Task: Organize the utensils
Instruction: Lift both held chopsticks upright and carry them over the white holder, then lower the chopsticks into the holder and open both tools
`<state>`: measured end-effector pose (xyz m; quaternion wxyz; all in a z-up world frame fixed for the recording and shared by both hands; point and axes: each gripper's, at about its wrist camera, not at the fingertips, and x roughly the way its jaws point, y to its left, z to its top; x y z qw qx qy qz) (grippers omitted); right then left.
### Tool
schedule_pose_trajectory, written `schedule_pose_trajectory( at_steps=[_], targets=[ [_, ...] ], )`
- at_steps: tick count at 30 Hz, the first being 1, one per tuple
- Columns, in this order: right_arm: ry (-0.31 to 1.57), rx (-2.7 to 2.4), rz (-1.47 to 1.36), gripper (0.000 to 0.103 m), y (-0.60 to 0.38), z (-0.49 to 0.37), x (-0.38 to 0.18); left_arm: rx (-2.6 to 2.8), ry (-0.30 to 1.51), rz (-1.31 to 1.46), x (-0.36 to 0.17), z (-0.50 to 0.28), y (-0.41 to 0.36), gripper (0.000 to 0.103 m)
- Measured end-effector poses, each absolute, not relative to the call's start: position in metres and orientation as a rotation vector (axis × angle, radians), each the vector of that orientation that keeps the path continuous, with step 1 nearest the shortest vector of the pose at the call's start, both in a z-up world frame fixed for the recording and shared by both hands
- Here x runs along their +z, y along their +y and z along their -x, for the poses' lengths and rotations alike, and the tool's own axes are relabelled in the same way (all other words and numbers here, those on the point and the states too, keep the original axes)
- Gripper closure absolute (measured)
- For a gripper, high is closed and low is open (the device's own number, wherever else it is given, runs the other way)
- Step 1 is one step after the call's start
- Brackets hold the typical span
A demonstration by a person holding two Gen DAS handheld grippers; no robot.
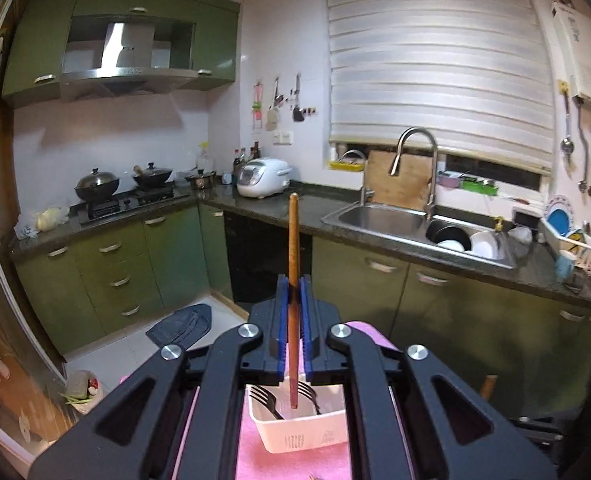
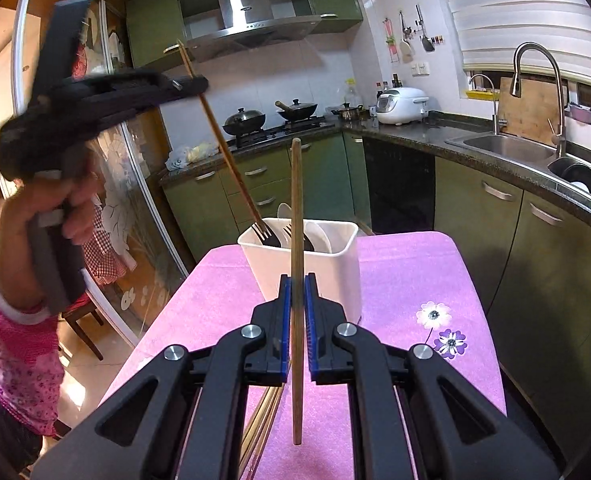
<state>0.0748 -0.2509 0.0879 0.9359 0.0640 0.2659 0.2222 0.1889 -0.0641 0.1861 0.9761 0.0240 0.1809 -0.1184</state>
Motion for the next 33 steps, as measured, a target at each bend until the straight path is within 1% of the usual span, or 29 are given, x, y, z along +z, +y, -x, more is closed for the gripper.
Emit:
schedule_pose_trajectory(
  at_steps=[8,9,10,12,14,15,17,20,23,25,27,33],
  targets=[
    [0.511,0.459,-0.143,0.096,-0.255,-0.083,0.102,-0.202,0.495,-0.027,0.121,-0.226,-0.056,0.097],
    [0.502,0.459,-0.139,0.096,-0.254,-0.085,0.107,-0.197,0.508,-0.03,0.112,-0.227,-0.055,0.096],
    [0.492,0.457,-0.134,0.096,-0.252,-0.087,0.112,-0.193,0.517,-0.032,0.105,-0.228,-0.054,0.093],
    [0.464,0.453,-0.131,0.096,-0.249,-0.094,0.124,-0.193,0.53,-0.026,0.093,-0.224,-0.052,0.073],
    [0.431,0.456,-0.143,0.096,-0.247,-0.103,0.138,-0.202,0.532,0.001,0.089,-0.217,-0.046,0.067],
    [0.404,0.449,-0.143,0.096,-0.246,-0.107,0.146,-0.202,0.527,0.013,0.089,-0.212,-0.042,0.064],
    [0.354,0.444,-0.149,0.096,-0.243,-0.113,0.164,-0.205,0.514,0.034,0.091,-0.199,-0.035,0.063],
    [0.255,0.399,-0.149,0.096,-0.24,-0.122,0.188,-0.199,0.485,0.029,0.095,-0.172,-0.029,0.059],
    [0.2,0.354,-0.162,0.096,-0.238,-0.143,0.2,-0.19,0.463,0.012,0.092,-0.142,-0.025,0.055],
    [0.177,0.32,-0.16,0.096,-0.236,-0.16,0.201,-0.191,0.461,0.013,0.087,-0.124,-0.023,0.055],
    [0.199,0.302,-0.157,0.096,-0.232,-0.183,0.193,-0.201,0.472,0.024,0.08,-0.112,-0.022,0.055],
    [0.306,0.267,-0.133,0.096,-0.221,-0.218,0.138,-0.215,0.545,0.067,0.048,-0.091,-0.02,0.054]
  ],
)
